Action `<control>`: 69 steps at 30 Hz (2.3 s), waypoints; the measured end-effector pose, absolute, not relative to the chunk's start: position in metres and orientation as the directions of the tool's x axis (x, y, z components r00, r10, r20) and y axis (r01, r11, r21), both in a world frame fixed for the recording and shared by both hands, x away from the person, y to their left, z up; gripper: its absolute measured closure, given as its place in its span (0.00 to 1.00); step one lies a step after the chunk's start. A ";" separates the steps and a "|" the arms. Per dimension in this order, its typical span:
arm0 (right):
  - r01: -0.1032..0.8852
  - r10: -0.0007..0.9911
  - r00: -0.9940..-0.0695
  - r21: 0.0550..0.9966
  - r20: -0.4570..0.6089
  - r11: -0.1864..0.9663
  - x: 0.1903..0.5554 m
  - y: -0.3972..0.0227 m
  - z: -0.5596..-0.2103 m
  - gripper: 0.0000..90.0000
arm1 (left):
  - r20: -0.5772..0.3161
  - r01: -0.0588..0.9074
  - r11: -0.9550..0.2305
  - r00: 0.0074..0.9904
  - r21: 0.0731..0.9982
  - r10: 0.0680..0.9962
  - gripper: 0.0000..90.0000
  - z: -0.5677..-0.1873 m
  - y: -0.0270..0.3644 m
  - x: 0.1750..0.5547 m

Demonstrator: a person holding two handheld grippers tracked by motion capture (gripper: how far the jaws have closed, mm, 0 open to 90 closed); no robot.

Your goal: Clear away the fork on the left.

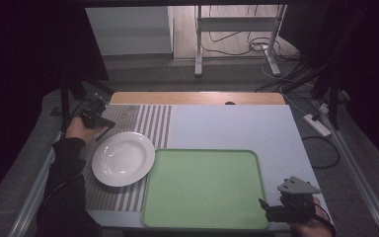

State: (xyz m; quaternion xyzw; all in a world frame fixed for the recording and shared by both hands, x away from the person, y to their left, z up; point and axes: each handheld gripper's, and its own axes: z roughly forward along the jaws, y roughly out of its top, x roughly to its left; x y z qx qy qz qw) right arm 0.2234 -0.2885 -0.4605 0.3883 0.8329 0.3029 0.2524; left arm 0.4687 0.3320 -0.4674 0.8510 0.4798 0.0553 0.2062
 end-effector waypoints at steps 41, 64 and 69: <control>0.481 0.799 -0.571 0.711 -0.191 0.513 0.222 -0.289 -0.460 0.00 | -0.203 0.723 -0.520 0.653 0.455 0.729 0.93 -0.472 0.229 0.372; 0.470 0.792 -0.575 0.710 -0.204 0.524 0.221 -0.288 -0.460 0.00 | -0.248 0.693 -0.575 0.706 0.435 0.663 0.93 -0.487 0.158 0.314; 0.471 0.791 -0.577 0.708 -0.204 0.526 0.221 -0.288 -0.460 0.00 | -0.251 0.684 -0.594 0.719 0.423 0.648 0.93 -0.492 0.143 0.306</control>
